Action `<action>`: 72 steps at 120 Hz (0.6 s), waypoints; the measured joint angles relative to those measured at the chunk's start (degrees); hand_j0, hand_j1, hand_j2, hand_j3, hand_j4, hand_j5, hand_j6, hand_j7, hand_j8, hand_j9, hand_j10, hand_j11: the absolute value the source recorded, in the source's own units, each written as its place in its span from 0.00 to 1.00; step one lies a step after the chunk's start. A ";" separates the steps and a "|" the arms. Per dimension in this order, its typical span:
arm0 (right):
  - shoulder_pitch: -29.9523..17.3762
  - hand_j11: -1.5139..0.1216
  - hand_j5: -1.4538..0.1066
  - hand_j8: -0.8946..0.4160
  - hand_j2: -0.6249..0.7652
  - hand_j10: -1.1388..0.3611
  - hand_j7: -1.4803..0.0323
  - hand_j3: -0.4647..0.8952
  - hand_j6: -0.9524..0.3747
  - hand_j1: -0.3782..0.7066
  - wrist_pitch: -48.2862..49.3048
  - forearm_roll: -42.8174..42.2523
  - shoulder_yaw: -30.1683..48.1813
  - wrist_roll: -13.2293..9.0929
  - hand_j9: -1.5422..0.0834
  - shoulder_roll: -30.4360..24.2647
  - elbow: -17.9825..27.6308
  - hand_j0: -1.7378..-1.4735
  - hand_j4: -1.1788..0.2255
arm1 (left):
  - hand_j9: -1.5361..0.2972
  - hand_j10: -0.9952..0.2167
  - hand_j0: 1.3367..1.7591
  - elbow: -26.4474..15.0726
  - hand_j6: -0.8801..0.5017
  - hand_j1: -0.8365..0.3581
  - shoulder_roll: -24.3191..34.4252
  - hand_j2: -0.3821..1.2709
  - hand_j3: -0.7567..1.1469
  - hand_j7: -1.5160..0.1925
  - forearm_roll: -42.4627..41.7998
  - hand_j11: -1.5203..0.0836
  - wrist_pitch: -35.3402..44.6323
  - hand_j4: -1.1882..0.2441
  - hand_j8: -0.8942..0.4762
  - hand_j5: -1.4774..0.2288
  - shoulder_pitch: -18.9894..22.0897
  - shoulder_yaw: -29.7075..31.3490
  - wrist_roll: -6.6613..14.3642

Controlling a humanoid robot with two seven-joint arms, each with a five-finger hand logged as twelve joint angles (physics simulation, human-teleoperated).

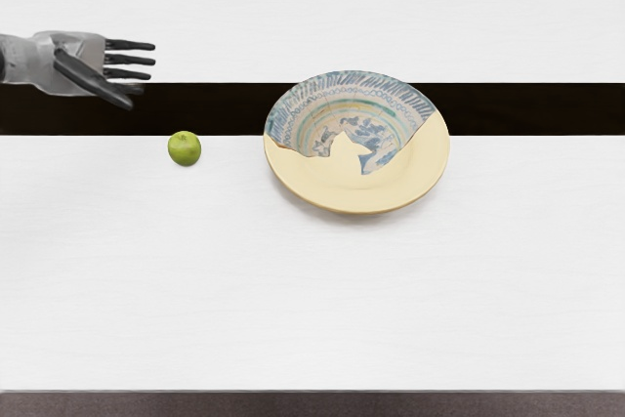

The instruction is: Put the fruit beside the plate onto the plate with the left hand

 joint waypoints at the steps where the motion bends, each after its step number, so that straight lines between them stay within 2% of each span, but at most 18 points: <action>1: -0.04 0.93 0.93 0.68 0.45 0.76 0.98 0.34 0.72 0.03 -0.01 0.00 0.00 0.00 0.95 0.00 0.00 0.30 0.84 | 0.84 0.82 0.76 0.00 0.63 0.99 0.00 0.23 0.40 0.89 0.02 0.95 0.00 0.83 0.65 0.86 0.00 0.03 0.00; 19: -0.57 0.93 0.93 0.68 0.45 0.76 0.98 0.34 0.72 0.03 -0.05 0.02 0.01 0.01 0.95 0.00 0.00 0.30 0.84 | 0.84 0.82 0.76 -0.01 0.64 0.99 -1.97 0.23 0.40 0.88 4.67 0.95 0.44 0.83 0.65 0.86 -0.19 0.36 0.00; 36: -0.62 0.93 0.93 0.68 0.45 0.76 0.98 0.34 0.72 0.03 -0.20 0.03 0.02 0.02 0.95 0.00 0.00 0.30 0.84 | 0.84 0.82 0.76 -0.75 0.63 0.99 -2.87 0.23 0.40 0.88 13.87 0.95 7.26 0.83 0.65 0.86 -0.09 0.59 -0.05; 40: -0.60 0.93 0.93 0.68 0.45 0.76 0.98 0.34 0.72 0.03 -0.21 0.03 0.02 0.02 0.95 0.00 0.00 0.30 0.84 | 0.84 0.82 0.76 -2.54 0.63 0.99 -1.27 0.23 0.40 0.88 15.97 0.95 9.77 0.83 0.65 0.86 -0.09 0.60 -0.06; 46: -0.59 0.93 0.93 0.68 0.45 0.76 0.98 0.34 0.72 0.03 -0.23 0.03 0.02 0.02 0.95 0.00 0.00 0.30 0.84 | 0.84 0.82 0.76 -8.78 0.63 0.99 3.69 0.23 0.40 0.88 18.41 0.94 15.72 0.83 0.65 0.86 0.02 1.25 -0.07; 55: -0.56 0.93 0.93 0.68 0.45 0.76 0.98 0.34 0.72 0.03 -0.25 0.03 0.02 0.02 0.95 0.00 0.00 0.30 0.84 | 0.83 0.82 0.76 -15.96 0.63 0.99 3.27 0.23 0.40 0.88 22.05 0.94 25.75 0.83 0.65 0.86 0.00 3.62 -0.07; 63: -0.52 0.93 0.93 0.68 0.45 0.76 0.98 0.34 0.72 0.03 -0.25 0.04 0.02 0.02 0.95 0.00 0.00 0.30 0.84 | 0.83 0.82 0.76 -19.23 0.63 0.99 0.94 0.23 0.40 0.88 25.10 0.94 34.03 0.83 0.65 0.86 -0.17 6.31 -0.11; 72: -0.52 0.93 0.93 0.68 0.45 0.76 0.98 0.34 0.72 0.03 -0.25 0.04 0.02 0.02 0.95 0.00 0.00 0.30 0.84 | 0.83 0.82 0.76 -21.06 0.63 0.99 0.77 0.23 0.40 0.88 26.82 0.94 39.14 0.82 0.65 0.86 -0.31 7.94 -0.14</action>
